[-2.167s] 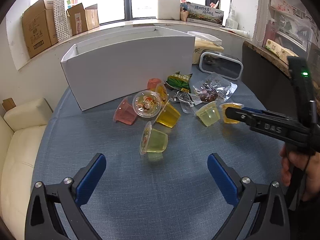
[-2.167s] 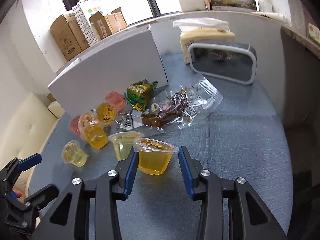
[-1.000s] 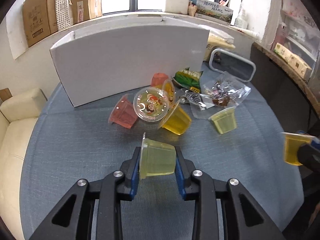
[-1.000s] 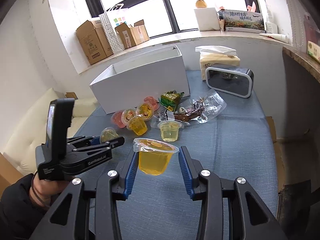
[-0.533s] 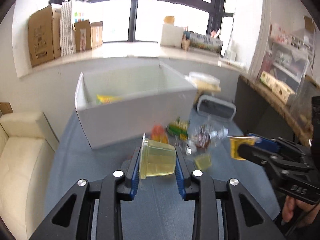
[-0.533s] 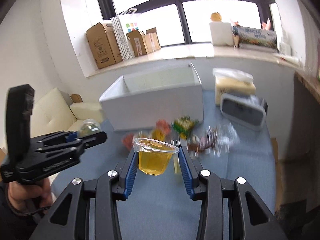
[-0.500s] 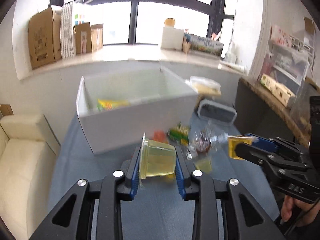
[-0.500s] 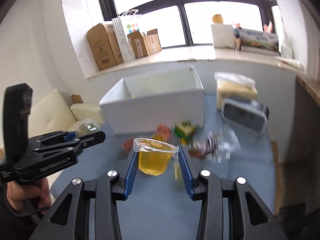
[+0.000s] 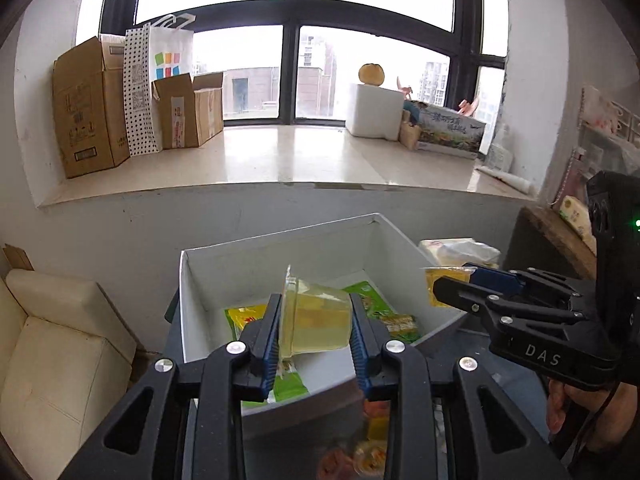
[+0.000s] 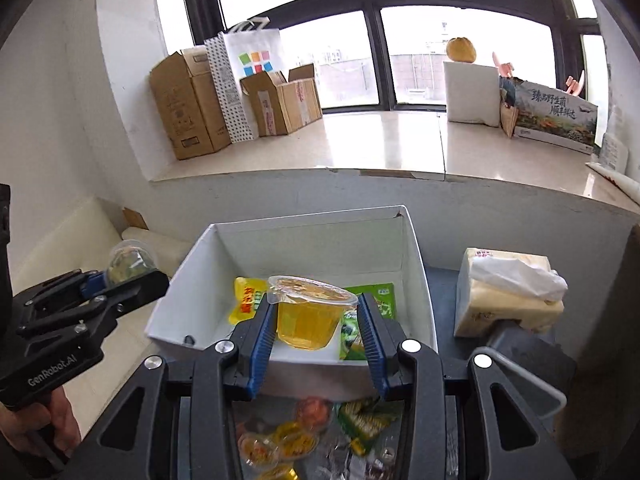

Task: Organize snacks
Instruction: 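Lower both jelly cups into the white box and open both tools, then grasp the pale yellow-green jelly cup with the right tool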

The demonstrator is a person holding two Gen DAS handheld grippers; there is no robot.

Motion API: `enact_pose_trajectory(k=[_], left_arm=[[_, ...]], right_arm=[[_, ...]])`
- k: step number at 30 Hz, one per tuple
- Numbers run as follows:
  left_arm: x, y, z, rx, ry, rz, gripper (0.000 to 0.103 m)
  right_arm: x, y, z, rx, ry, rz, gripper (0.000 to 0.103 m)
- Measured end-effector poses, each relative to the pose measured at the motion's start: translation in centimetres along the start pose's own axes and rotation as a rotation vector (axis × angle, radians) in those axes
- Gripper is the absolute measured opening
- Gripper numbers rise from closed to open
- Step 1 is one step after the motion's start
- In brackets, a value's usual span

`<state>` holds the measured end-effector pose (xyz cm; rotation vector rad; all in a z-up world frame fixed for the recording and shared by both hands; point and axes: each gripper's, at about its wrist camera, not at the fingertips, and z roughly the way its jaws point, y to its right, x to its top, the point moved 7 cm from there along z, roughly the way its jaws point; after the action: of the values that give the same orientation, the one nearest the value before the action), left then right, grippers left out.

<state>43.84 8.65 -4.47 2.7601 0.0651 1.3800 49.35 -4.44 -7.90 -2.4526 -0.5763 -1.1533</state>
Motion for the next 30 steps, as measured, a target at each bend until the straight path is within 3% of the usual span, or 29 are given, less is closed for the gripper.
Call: enact_pose_trajectory(k=[5, 6, 7, 8, 12, 20, 30], left_arm=[[-0.8, -1.1, 3.5, 0.013, -0.051, 0.015, 0.038], [-1.3, -1.2, 4.1, 0.021, -0.07, 0.017, 0.06], [-1.6, -1.5, 4.5, 0.039, -0.076, 0.014, 0.093], [-1.8, -1.8, 4.6, 0.049, -0.067, 0.01, 0.103], [-2.6, -2.0, 5.2, 0.074, -0.07, 0.033, 0.103], [-3.3, -1.0, 4.2, 0.073, -0.058, 0.063, 0.103], [-5.6, 0.9, -1.2, 0.054, -0.023, 0.064, 0.103]], right_arm=[[-0.3, 0.7, 2.9, -0.036, -0.042, 0.001, 0.047], [-0.4, 1.1, 3.2, -0.056, -0.048, 0.012, 0.052], [-0.5, 1.5, 3.5, -0.069, -0.051, 0.019, 0.073], [-0.6, 1.8, 3.5, -0.075, -0.042, 0.026, 0.089], [-0.8, 2.5, 2.9, -0.084, -0.04, 0.045, 0.103], [-2.0, 1.9, 1.3, -0.085, -0.033, 0.024, 0.103], [-4.5, -0.3, -4.2, -0.075, 0.014, -0.033, 0.103]])
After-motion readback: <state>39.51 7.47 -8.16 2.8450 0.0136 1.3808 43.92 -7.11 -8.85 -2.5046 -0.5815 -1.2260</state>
